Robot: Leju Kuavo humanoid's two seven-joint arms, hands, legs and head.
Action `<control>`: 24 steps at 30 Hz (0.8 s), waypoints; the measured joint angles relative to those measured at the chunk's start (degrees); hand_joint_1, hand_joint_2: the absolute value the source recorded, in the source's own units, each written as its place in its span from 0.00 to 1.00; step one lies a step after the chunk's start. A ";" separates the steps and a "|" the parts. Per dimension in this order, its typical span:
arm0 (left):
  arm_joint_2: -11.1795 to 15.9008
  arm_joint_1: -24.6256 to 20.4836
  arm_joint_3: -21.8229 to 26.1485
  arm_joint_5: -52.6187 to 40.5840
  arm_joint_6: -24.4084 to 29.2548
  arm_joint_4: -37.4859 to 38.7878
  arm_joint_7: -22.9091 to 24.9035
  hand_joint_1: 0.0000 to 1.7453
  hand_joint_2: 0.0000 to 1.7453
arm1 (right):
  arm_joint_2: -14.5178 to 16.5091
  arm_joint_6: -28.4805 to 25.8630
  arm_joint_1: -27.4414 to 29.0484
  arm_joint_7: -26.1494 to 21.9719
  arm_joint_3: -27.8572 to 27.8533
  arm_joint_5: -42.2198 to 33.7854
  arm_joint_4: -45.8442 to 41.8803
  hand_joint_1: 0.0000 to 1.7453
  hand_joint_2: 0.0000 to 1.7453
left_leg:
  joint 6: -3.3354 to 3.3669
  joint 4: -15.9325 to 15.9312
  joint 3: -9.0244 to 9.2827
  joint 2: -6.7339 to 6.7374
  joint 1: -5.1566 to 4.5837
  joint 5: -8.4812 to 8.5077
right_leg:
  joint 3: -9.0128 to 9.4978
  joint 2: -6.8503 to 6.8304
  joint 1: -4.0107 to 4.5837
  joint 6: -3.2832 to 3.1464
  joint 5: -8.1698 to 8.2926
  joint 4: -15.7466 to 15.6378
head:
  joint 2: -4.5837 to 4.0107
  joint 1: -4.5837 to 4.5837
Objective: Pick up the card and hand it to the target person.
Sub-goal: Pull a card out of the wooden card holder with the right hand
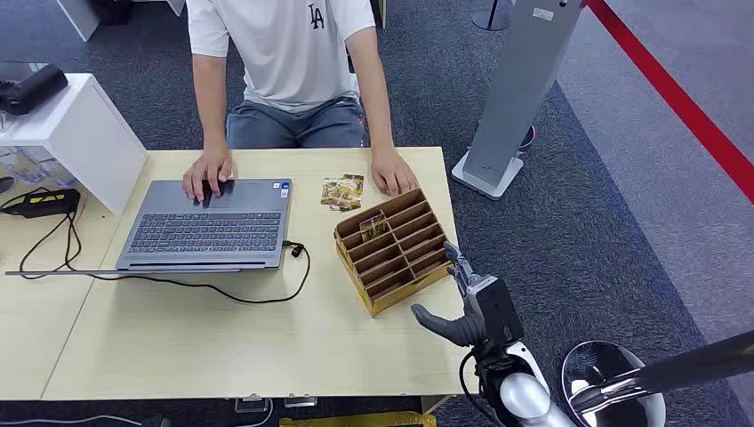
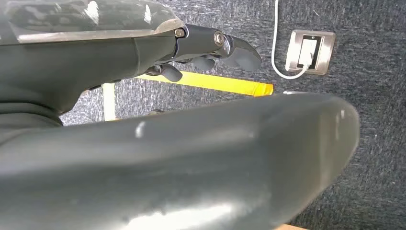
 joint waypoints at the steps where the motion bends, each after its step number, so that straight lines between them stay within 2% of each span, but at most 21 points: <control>1: 0.00 0.00 0.00 0.00 0.00 0.00 0.00 0.00 0.00 | -0.01 -0.05 -0.05 0.22 -0.02 0.42 -0.12 0.18 1.00 | 0.00 0.00 0.00 0.00 0.00 0.00 | 0.00 0.00 0.00 0.00 0.00 0.00 | 0.00 0.00; 2: 0.00 0.00 0.00 0.00 0.00 0.00 0.00 0.00 0.00 | -0.02 -0.19 -0.11 0.52 -0.04 1.01 -0.25 0.34 1.00 | 0.00 0.00 0.00 0.00 0.00 0.00 | 0.00 0.00 0.00 0.00 0.00 0.00 | 0.00 0.00; 4: -0.01 -0.01 0.00 -0.03 -0.01 0.00 0.00 0.00 0.00 | -0.08 -0.88 -0.48 2.07 -0.08 4.03 -0.86 0.75 1.00 | 0.00 0.00 0.00 0.00 0.00 0.00 | 0.00 0.00 0.00 0.00 0.00 0.00 | 0.00 0.01; 5: 0.00 -0.01 0.00 -0.08 -0.03 0.00 0.00 0.00 0.00 | -0.12 -1.28 -0.71 2.91 -0.09 5.68 -1.16 0.86 1.00 | 0.00 0.00 0.00 0.00 0.00 0.00 | 0.00 0.00 0.00 0.00 0.00 0.00 | 0.00 0.01; 10: 0.00 -0.01 0.00 -0.48 -0.40 0.00 -0.50 0.00 0.00 | -0.73 -2.04 -2.88 8.65 -0.04 17.25 -4.55 0.79 1.00 | 0.00 0.00 0.00 0.00 0.00 0.00 | 0.01 0.00 0.00 0.00 0.01 0.00 | 0.00 0.02; 17: 0.01 -0.05 0.00 -0.50 -0.48 0.00 -0.77 0.00 0.00 | -1.22 0.96 -6.77 14.84 0.80 30.03 -7.41 0.79 1.00 | 0.00 0.00 -0.03 0.00 0.00 0.01 | 0.00 0.00 0.00 0.00 0.01 0.01 | 0.00 0.05; 18: 0.02 -0.07 0.00 -0.50 -0.48 0.00 -0.76 0.00 0.00 | -1.24 1.63 -7.60 15.48 1.29 31.48 -7.51 0.74 1.00 | 0.00 0.00 -0.04 0.01 0.00 0.01 | -0.01 0.02 0.00 0.00 0.01 0.02 | 0.00 0.04; 21: 0.07 -0.21 0.00 -0.45 -0.48 0.00 -0.74 0.00 0.00 | -1.31 4.15 -10.91 17.74 3.10 37.15 -7.58 0.46 1.00 | 0.01 0.00 -0.02 0.01 0.00 0.01 | 0.00 0.02 0.00 -0.01 0.02 0.03 | 0.00 -0.03; 22: 0.10 -0.23 0.00 -0.43 -0.48 0.00 -0.74 0.00 0.00 | -1.28 5.03 -11.85 18.55 3.68 39.16 -7.54 0.40 1.00 | 0.01 0.00 -0.03 0.01 0.00 0.01 | 0.01 0.00 0.00 0.00 0.01 0.03 | 0.00 0.01; 23: 0.13 -0.23 0.00 -0.40 -0.49 0.00 -0.74 0.00 0.00 | -1.23 5.96 -12.70 19.32 4.33 41.18 -7.47 0.40 1.00 | 0.01 0.00 -0.05 0.00 0.00 0.01 | 0.01 -0.01 0.00 0.00 0.01 0.04 | 0.00 0.06; 24: 0.19 -0.23 0.00 -0.39 -0.50 0.00 -0.74 0.00 0.00 | -1.15 7.14 -13.67 20.27 5.20 43.71 -7.30 0.43 1.00 | 0.01 0.00 -0.06 -0.01 0.00 0.02 | 0.00 -0.01 0.00 0.00 0.01 0.04 | 0.00 0.05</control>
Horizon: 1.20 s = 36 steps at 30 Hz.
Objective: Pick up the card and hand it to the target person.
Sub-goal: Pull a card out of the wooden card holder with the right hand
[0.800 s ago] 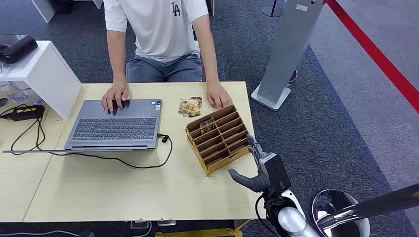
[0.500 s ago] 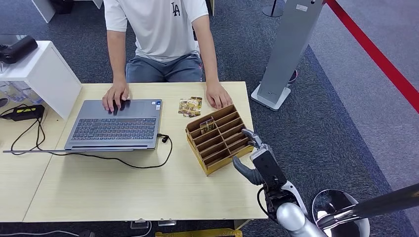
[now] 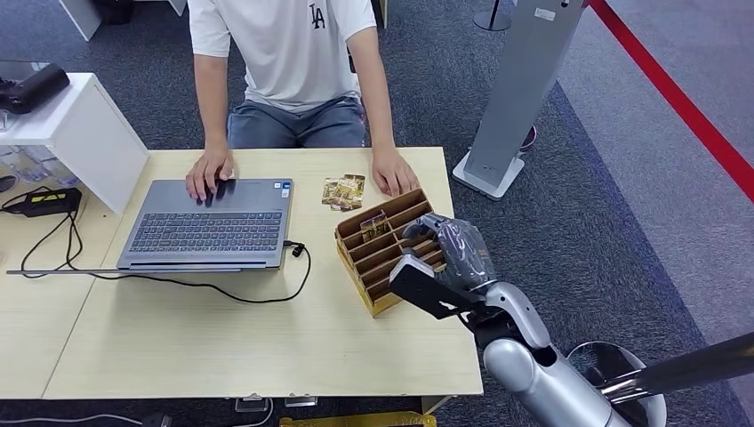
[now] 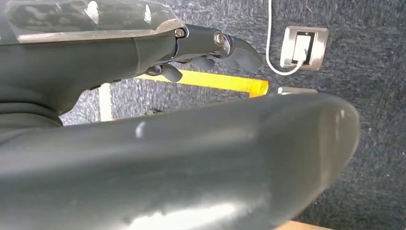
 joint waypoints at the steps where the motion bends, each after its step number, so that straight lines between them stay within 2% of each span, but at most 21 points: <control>1: 0.04 -0.01 0.00 -0.01 -0.04 0.00 -0.01 0.00 0.00 | 0.07 1.27 -1.14 0.99 0.93 2.62 0.27 0.48 1.00 | 0.00 0.00 -0.01 0.00 0.00 0.00 | -0.01 0.01 0.00 0.00 0.00 0.01 | 0.00 0.02; 3: 0.11 -0.07 0.00 -0.08 -0.16 0.00 -0.08 0.00 0.00 | 0.24 3.67 -3.60 2.70 2.94 7.71 1.08 0.58 1.00 | 0.00 0.00 0.00 0.01 0.00 0.00 | -0.02 0.01 0.00 0.00 0.00 0.02 | 0.00 -0.07; 9: 0.11 -0.31 -0.02 -0.85 -0.36 0.00 -0.50 0.00 0.00 | 0.99 8.55 -10.17 5.54 9.02 18.74 5.16 0.71 1.00 | 0.00 0.00 -0.02 0.00 0.00 0.01 | -0.02 -0.01 0.00 0.00 0.00 0.03 | 0.00 -0.04; 13: 0.11 -0.62 -0.04 -1.13 -0.27 0.00 -0.50 0.00 0.00 | 1.73 10.09 -13.49 6.43 12.73 23.34 8.08 0.79 1.00 | 0.00 0.00 -0.02 -0.01 0.00 0.01 | -0.02 -0.01 0.00 0.00 0.00 0.03 | 0.00 -0.03; 21: 0.11 -0.79 -0.25 -1.22 -0.09 0.00 -0.31 0.00 0.00 | 3.70 10.84 -17.63 6.61 17.77 24.76 14.86 0.76 1.00 | 0.00 0.00 -0.02 -0.01 0.00 0.01 | -0.03 -0.01 0.00 0.00 0.00 0.03 | 0.00 -0.06; 26: 0.11 -0.79 -0.52 -1.22 -0.01 0.00 -0.16 0.00 0.00 | 5.02 9.91 -19.37 6.01 19.50 23.73 19.34 0.57 1.00 | 0.00 0.00 -0.02 -0.01 0.00 0.01 | -0.03 -0.01 0.00 0.00 0.00 0.03 | 0.00 -0.01; 28: 0.11 -0.80 -0.55 -1.22 0.00 0.00 -0.12 0.00 0.00 | 5.57 9.32 -20.14 5.66 19.99 23.22 21.21 0.52 1.00 | 0.00 0.01 -0.02 -0.01 0.00 0.01 | -0.03 -0.01 0.00 0.00 0.00 0.03 | 0.00 -0.02; 36: 0.11 -0.90 -0.57 -1.38 0.00 0.00 0.02 0.00 0.00 | 7.89 6.61 -22.19 4.89 21.59 21.50 27.58 0.48 1.00 | 0.00 0.01 -0.01 0.00 0.00 0.01 | -0.03 0.00 0.00 0.00 0.00 0.03 | 0.00 -0.04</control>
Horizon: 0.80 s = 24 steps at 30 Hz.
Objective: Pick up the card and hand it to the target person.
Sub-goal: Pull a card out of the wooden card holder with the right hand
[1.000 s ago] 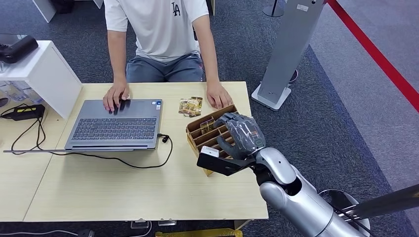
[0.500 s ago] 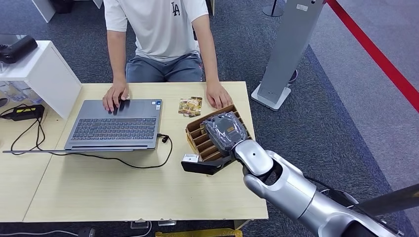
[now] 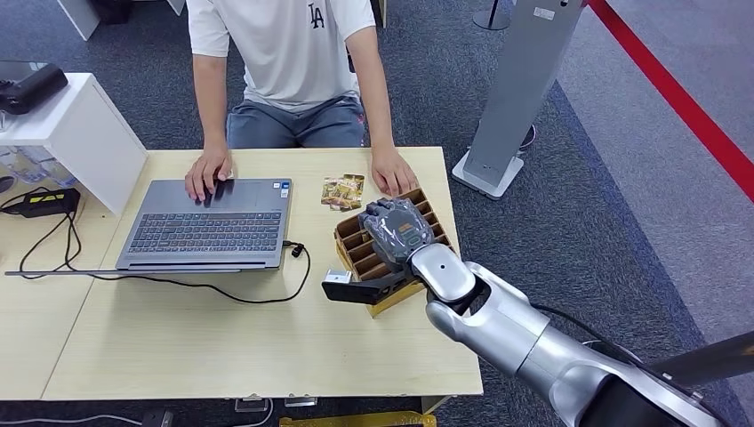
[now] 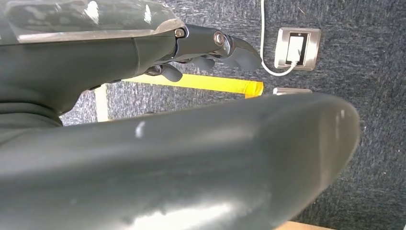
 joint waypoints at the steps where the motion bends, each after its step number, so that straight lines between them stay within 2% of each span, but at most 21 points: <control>1: 0.00 -0.01 -0.01 -0.02 0.00 0.00 0.01 0.00 0.00 | 0.22 -0.27 -0.18 -0.03 0.16 -0.16 0.56 0.47 1.00 | 0.00 0.00 0.00 0.00 0.00 0.00 | 0.00 0.00 0.00 0.00 0.00 0.00 | 0.00 0.00; 6: -0.04 -0.09 -0.02 -0.04 -0.02 0.00 0.07 0.00 0.00 | 1.62 -1.47 -1.49 -0.16 0.74 -1.06 3.66 0.46 1.00 | 0.00 0.00 0.01 0.00 0.00 0.00 | 0.00 0.00 0.00 0.00 0.00 0.00 | 0.00 0.01; 12: -0.07 -0.16 -0.04 -0.19 -0.07 0.00 0.13 0.00 0.00 | 2.95 -2.05 -2.53 -0.53 1.04 -1.87 6.54 0.29 1.00 | 0.00 0.01 0.01 0.00 0.00 0.00 | 0.00 0.01 0.00 0.00 0.00 0.00 | 0.00 0.01; 18: -0.10 -0.18 -0.05 -0.25 -0.07 0.00 0.18 0.00 0.00 | 4.11 -2.35 -3.06 -1.15 1.27 -2.60 9.17 0.30 1.00 | 0.00 0.01 0.01 0.01 0.00 0.00 | 0.00 0.01 0.00 0.00 0.00 0.00 | 0.00 0.00; 24: -0.15 -0.18 -0.07 -0.25 -0.03 0.00 0.18 0.00 0.00 | 5.00 -2.66 -3.43 -1.66 1.43 -3.22 11.47 0.36 1.00 | 0.00 0.01 0.01 0.00 0.00 0.00 | 0.00 0.01 0.00 0.00 0.00 0.00 | 0.00 0.02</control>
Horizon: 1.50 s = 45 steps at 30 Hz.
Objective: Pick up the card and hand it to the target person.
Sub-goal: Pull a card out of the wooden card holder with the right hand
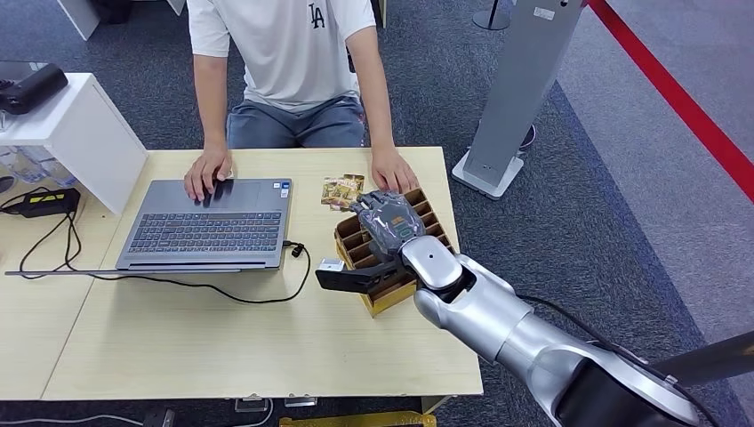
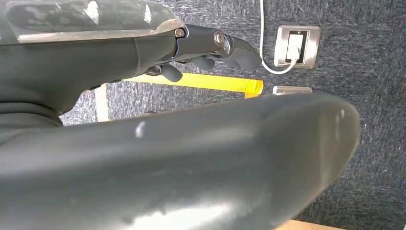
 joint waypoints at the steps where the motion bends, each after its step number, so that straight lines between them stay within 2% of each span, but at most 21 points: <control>1: -0.01 0.00 0.00 0.00 0.01 0.00 0.00 0.00 0.00 | 0.15 -0.11 -0.08 -0.12 0.02 -0.16 0.44 0.38 1.00 | 0.00 0.00 0.00 0.00 0.00 0.00 | 0.00 0.00 0.00 0.00 0.00 0.00 | 0.00 0.00; 6: -0.01 0.01 0.00 0.01 0.01 0.00 0.00 0.00 0.00 | 0.64 -0.51 -0.35 -0.47 0.15 -0.74 2.28 0.52 1.00 | 0.00 0.00 0.00 0.00 0.00 0.00 | 0.00 0.00 0.00 0.00 0.00 0.00 | 0.00 -0.01; 12: -0.01 0.02 0.00 0.01 -0.03 0.00 0.00 0.00 0.00 | 1.22 -1.23 -1.28 -0.54 0.61 -1.07 4.08 0.63 1.00 | 0.00 0.00 0.01 0.00 0.00 0.00 | 0.00 0.00 0.00 0.00 0.00 0.00 | 0.00 -0.03; 19: -0.01 0.01 0.00 0.01 -0.15 0.00 0.00 0.00 0.00 | 1.69 -1.55 -1.91 -0.39 0.83 -1.55 4.99 0.60 1.00 | 0.00 0.01 0.02 0.00 0.00 0.00 | 0.01 0.00 0.00 0.00 0.00 0.00 | 0.00 0.02; 28: -0.01 0.07 0.00 0.01 -0.07 0.00 0.00 0.00 0.00 | 1.82 -2.36 -2.04 -0.08 1.10 -2.09 5.73 0.32 1.00 | 0.00 0.01 0.02 0.00 0.00 0.00 | 0.01 0.00 0.00 0.00 0.00 0.00 | 0.00 0.01; 31: -0.01 0.14 0.00 0.08 -0.01 0.00 0.00 0.00 0.00 | 1.82 -2.79 -2.04 0.26 1.17 -2.15 5.82 0.27 1.00 | -0.01 0.01 0.02 0.00 0.00 0.01 | 0.01 0.01 0.00 0.00 0.00 0.01 | 0.00 -0.01; 39: 0.01 0.48 0.00 0.50 0.04 0.00 0.00 0.00 0.00 | 1.32 -3.19 -2.05 2.65 1.01 -1.94 3.84 0.33 1.00 | -0.01 0.01 0.03 0.01 0.00 0.01 | -0.01 0.01 0.00 0.00 0.00 0.00 | 0.00 -0.01; 45: 0.02 0.75 0.00 0.58 0.21 0.00 -0.02 0.00 0.00 | -0.09 -2.22 -1.98 5.13 0.51 -1.12 -0.26 0.51 1.00 | -0.01 0.02 0.04 0.01 0.00 0.01 | -0.01 0.02 0.00 0.00 0.00 0.00 | 0.00 0.01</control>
